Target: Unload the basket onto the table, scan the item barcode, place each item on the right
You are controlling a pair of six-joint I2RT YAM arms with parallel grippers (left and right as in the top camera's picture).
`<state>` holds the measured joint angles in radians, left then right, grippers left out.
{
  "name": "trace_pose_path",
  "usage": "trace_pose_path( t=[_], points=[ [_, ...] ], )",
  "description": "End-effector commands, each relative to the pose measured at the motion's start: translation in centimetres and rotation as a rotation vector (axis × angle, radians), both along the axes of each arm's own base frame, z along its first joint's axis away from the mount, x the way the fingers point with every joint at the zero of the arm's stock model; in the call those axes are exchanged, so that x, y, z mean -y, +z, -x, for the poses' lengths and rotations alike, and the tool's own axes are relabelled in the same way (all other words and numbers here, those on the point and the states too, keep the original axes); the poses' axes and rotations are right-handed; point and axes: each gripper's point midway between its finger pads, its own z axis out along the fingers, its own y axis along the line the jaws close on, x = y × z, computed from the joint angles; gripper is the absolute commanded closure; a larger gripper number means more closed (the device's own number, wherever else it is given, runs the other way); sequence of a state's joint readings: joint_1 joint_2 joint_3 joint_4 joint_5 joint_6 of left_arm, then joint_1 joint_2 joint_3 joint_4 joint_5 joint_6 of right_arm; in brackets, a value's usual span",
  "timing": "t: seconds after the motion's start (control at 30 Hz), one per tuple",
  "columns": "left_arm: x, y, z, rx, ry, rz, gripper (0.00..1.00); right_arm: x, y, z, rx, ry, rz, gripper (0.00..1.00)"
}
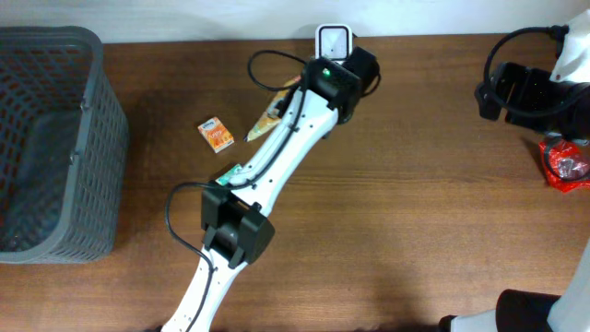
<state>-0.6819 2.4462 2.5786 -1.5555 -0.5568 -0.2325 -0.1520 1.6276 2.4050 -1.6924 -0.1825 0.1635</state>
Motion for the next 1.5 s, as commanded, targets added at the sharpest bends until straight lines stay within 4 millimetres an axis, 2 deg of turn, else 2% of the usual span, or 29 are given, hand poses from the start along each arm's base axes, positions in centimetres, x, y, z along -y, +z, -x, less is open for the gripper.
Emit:
trace_pose_path(
  t=[0.0, 0.1, 0.17, 0.2, 0.27, 0.3, 0.33, 0.37, 0.4, 0.47, 0.63, 0.67, 0.73, 0.8, 0.87, 1.0, 1.3, 1.33, 1.47],
  points=[
    [3.4, -0.8, 2.2, -0.088, -0.046, 0.128, 1.00, 0.0, 0.6, 0.6, 0.016, -0.009, -0.010, 0.02],
    [5.1, -1.5, 3.5, -0.160, -0.068, 0.212, 0.99, 0.0, 0.6, 0.6, 0.016, -0.009, -0.010, 0.02],
    [6.1, -1.8, 4.4, -0.214, -0.081, 0.275, 0.94, 0.0, 0.6, 0.6, 0.016, -0.009, -0.010, 0.02],
    [6.6, -1.9, 4.8, -0.237, -0.086, 0.301, 0.83, 0.0, 0.6, 0.6, 0.016, -0.009, -0.010, 0.02],
    [7.3, -2.0, 5.4, -0.271, -0.094, 0.342, 0.71, 0.0, 0.6, 0.6, 0.016, -0.009, -0.010, 0.02],
    [7.4, -2.1, 5.5, -0.276, -0.095, 0.348, 0.57, 0.0, 0.6, 0.6, 0.016, -0.009, -0.010, 0.02],
    [7.4, -2.0, 5.5, -0.278, -0.096, 0.352, 0.39, 0.0, 0.6, 0.6, 0.016, -0.009, -0.010, 0.02],
    [7.5, -1.7, 5.6, -0.279, -0.105, 0.356, 0.09, 0.0, 0.6, 0.6, 0.016, -0.009, -0.010, 0.02],
    [7.3, -1.2, 5.5, -0.271, -0.104, 0.362, 0.01, 0.0, 0.6, 0.6, 0.016, -0.009, -0.010, 0.02],
    [6.9, 0.3, 5.2, -0.246, -0.100, 0.381, 0.01, 0.0, 0.6, 0.6, 0.016, -0.009, -0.010, 0.02],
    [4.6, 7.6, 3.7, -0.095, -0.084, 0.488, 0.01, 0.0, 0.6, 0.6, 0.016, -0.009, -0.010, 0.01],
    [3.6, 9.4, 3.2, -0.051, -0.073, 0.516, 0.00, 0.0, 0.6, 0.6, 0.016, -0.009, -0.010, 0.02],
    [1.6, 11.9, 2.3, 0.014, -0.045, 0.550, 0.01, 0.0, 0.6, 0.6, 0.016, -0.009, -0.010, 0.02],
    [-1.5, 13.7, 1.2, 0.075, 0.010, 0.556, 0.01, 0.0, 0.6, 0.6, 0.016, -0.009, -0.010, 0.02],
    [-4.2, 14.1, 0.3, 0.096, 0.067, 0.549, 0.00, 0.0, 0.6, 0.6, 0.016, -0.009, -0.010, 0.02],
    [-7.5, 13.7, -0.9, 0.103, 0.142, 0.540, 0.00, 0.0, 0.6, 0.6, 0.016, -0.009, -0.010, 0.02],
    [-11.4, 13.3, -1.6, 0.105, 0.229, 0.507, 0.01, 0.0, 0.9, 0.2, 0.036, -0.009, -0.008, 0.02],
    [-11.7, 13.3, -1.6, 0.107, 0.235, 0.507, 0.01, -0.4, 1.1, 0.0, 0.048, 0.007, -0.026, 0.02],
    [-12.3, 13.3, -1.8, 0.110, 0.249, 0.506, 0.01, -4.0, 2.1, -1.1, 0.100, 0.151, -0.176, 0.02]
  ],
)
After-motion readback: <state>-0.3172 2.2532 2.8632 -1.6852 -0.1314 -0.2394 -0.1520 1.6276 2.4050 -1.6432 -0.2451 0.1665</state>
